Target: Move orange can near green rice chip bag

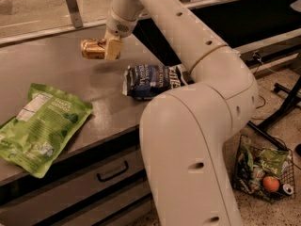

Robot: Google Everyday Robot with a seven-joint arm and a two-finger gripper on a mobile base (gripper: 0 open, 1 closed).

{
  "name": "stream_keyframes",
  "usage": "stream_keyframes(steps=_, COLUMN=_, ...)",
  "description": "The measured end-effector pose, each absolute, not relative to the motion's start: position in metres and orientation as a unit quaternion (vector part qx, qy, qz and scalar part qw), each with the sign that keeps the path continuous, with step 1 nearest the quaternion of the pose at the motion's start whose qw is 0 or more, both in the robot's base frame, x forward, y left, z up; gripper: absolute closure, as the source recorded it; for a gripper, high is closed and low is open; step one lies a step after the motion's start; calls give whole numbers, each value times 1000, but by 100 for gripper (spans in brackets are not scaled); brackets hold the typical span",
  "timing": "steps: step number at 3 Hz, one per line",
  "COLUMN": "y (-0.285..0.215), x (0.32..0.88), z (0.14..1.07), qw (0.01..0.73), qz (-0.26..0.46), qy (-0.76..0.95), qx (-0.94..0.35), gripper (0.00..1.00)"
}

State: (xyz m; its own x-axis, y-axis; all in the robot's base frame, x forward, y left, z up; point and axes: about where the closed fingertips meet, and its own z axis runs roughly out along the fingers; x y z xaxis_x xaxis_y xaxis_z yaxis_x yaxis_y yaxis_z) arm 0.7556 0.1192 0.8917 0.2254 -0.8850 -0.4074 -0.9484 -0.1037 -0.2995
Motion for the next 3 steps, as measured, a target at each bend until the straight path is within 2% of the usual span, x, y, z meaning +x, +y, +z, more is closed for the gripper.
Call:
stream_keyframes(steps=1, y=134, x=742, z=906, qw=265, qz=68, qy=594, qx=-756, gripper=64)
stream_keyframes(steps=3, y=139, x=711, z=888, qw=214, qz=72, qy=564, qx=-794, gripper=62)
